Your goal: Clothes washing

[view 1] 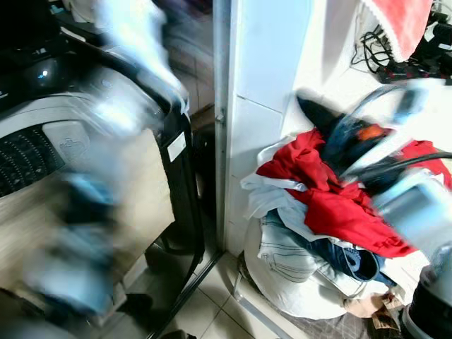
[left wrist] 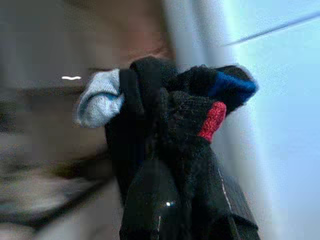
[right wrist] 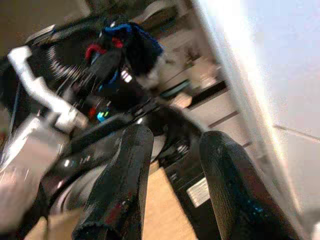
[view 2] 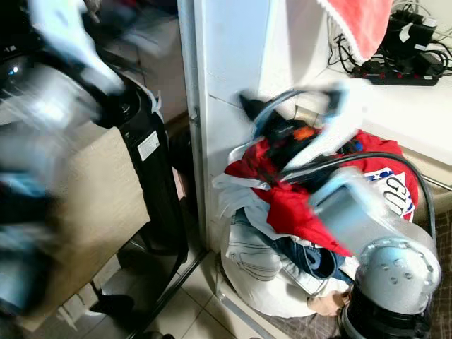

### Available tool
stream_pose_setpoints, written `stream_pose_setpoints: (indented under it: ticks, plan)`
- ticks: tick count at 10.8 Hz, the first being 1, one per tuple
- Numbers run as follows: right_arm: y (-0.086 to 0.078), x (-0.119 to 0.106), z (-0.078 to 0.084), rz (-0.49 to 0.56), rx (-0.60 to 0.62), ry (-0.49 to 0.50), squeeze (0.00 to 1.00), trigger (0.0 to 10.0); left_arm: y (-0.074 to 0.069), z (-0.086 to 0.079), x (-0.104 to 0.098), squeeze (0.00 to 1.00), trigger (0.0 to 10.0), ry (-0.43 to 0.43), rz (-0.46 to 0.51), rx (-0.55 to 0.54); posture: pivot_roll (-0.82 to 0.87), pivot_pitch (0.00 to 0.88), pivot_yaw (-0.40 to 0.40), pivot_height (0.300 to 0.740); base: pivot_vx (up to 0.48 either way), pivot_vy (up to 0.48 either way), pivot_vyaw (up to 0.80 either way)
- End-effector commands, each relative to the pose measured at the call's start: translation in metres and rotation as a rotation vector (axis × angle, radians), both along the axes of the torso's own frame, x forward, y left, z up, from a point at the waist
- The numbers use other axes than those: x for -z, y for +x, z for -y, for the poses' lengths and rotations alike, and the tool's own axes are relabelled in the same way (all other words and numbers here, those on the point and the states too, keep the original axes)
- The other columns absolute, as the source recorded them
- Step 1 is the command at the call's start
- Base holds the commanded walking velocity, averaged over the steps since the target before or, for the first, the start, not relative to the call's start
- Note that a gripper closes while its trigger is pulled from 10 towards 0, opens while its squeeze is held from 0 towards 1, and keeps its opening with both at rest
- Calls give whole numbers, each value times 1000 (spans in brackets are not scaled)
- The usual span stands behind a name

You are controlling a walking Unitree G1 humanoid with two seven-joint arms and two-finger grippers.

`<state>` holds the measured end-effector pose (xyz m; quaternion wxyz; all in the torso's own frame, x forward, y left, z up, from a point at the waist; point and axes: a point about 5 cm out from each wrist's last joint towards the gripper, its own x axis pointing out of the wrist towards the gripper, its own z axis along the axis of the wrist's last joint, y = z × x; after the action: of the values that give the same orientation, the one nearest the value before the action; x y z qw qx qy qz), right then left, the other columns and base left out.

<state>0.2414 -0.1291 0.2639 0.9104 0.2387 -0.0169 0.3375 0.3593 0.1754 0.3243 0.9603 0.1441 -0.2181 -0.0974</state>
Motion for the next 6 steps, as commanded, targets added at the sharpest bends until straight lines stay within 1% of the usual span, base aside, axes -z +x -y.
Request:
stream_pose_setpoints:
  ticks: [1, 2, 3, 4, 5, 6]
  plan:
    - [-2, -2, -6, 14, -28, -37, 0, 10000, 7, 6, 13, 0, 0, 65, -56, -17, -153, 0, 25, 740, 0, 0, 0]
    - [0, 10, -15, -5, -24, -237, 0, 10000, 25, -37, 47, 0, 10000, 187, -293, -253, -155, 0, 31, 740, 0, 0, 0]
    - [0, 16, -18, 5, -19, -325, 0, 10000, 29, -57, 67, 0, 10000, 195, -413, -319, -157, 0, 34, 740, 0, 0, 0]
    - [-2, 18, -20, 32, -30, -371, 0, 10000, 30, -80, 76, 1000, 10000, 192, -452, -439, -161, 0, 38, 740, 0, 0, 0]
    - [-7, 22, -21, 39, -47, -400, 0, 10000, 24, -116, 76, 1000, 10000, 199, -471, -603, -168, 0, 43, 740, 0, 0, 0]
    - [-8, 23, -21, 39, -48, -408, 0, 10000, 22, -122, 76, 1000, 10000, 190, -481, -622, -170, 0, 42, 740, 0, 0, 0]
